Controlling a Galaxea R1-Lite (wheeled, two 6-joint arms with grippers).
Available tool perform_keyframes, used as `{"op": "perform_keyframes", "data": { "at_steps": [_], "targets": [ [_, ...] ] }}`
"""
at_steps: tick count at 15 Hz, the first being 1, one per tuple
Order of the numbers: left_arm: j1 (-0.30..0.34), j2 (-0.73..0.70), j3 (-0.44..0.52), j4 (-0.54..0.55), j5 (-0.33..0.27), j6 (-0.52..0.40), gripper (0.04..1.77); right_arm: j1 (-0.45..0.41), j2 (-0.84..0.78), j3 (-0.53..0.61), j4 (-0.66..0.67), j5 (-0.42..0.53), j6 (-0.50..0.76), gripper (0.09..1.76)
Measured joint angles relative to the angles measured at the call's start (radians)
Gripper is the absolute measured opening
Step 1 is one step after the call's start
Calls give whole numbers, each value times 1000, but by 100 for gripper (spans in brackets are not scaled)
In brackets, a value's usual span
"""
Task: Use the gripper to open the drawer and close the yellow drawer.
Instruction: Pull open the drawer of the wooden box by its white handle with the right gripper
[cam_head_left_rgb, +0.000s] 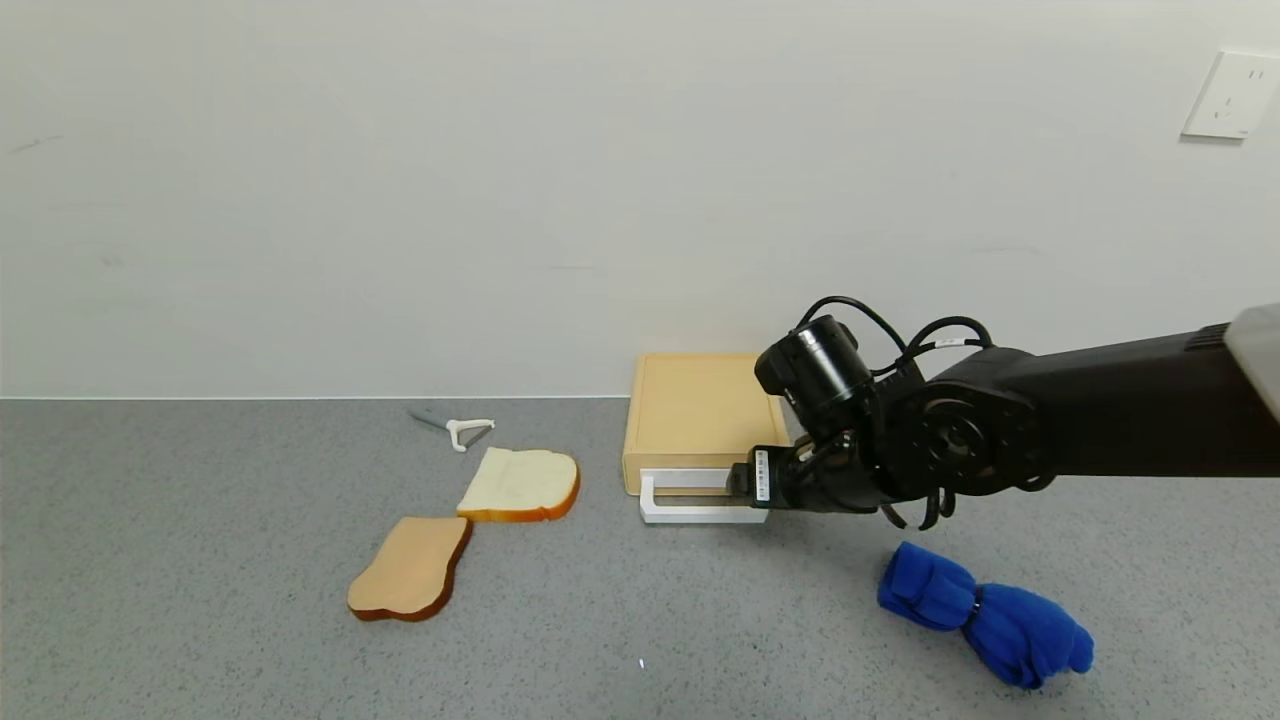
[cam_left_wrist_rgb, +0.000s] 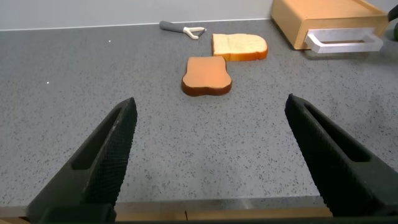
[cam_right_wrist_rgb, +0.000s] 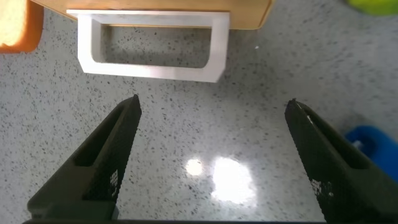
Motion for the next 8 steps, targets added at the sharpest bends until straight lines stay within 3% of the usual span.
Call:
{"op": "perform_keyframes", "data": {
  "at_steps": [8],
  "targets": [
    [0, 0, 0, 0, 0, 0, 172, -40, 177, -147, 1, 24, 115, 171]
  ]
}}
